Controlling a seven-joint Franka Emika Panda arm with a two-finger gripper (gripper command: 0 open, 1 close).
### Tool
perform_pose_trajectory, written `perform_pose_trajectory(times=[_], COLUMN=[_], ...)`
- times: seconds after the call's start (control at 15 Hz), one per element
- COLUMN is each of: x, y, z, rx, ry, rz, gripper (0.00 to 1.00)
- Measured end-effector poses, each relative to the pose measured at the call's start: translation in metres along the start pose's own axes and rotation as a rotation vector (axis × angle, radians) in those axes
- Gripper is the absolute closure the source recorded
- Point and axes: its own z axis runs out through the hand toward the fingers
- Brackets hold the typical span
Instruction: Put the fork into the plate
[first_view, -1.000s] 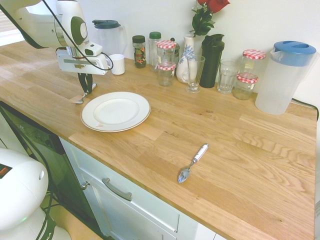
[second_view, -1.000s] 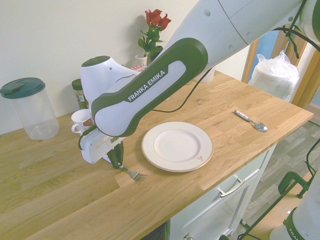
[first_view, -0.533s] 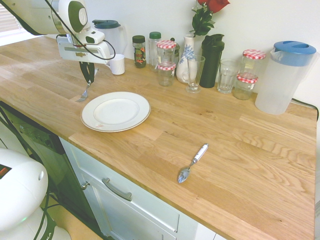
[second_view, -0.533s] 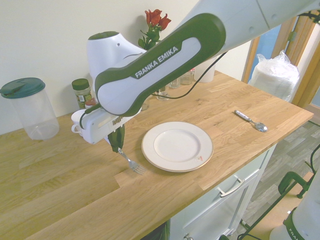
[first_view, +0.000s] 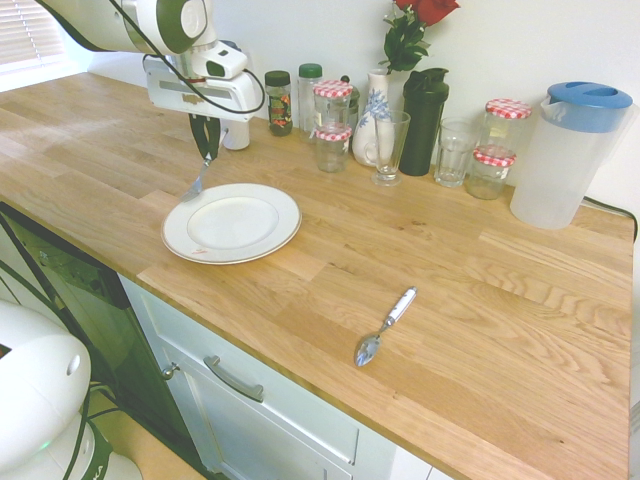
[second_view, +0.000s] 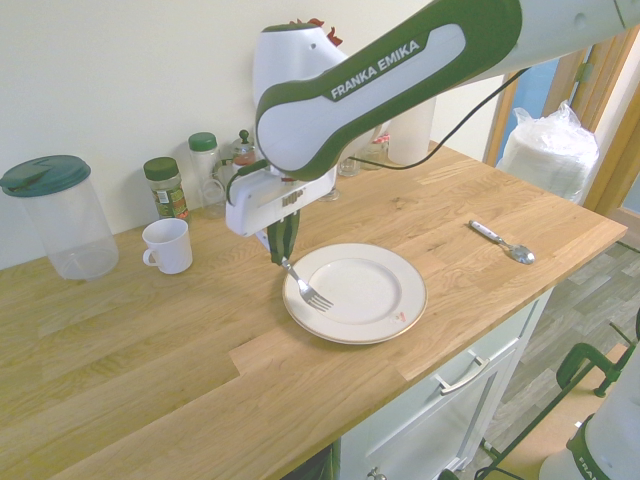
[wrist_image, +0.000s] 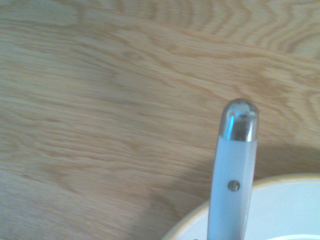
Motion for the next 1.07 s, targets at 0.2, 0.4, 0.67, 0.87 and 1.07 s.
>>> perform_pose_trajectory(times=[0.2,0.4,0.67,0.87,1.07], x=[0.014,0.015,0.01,0.008,0.008], y=[0.033,0.054,0.062,0.063,0.063], z=[0.01,0.031,0.043,0.046,0.053], rx=[0.0,-0.002,-0.005,-0.014,-0.042], ry=[-0.021,-0.039,-0.044,-0.045,-0.037], rz=[0.03,0.045,0.049,0.053,0.068], gripper=[1.0,1.0,1.0,1.0,1.0])
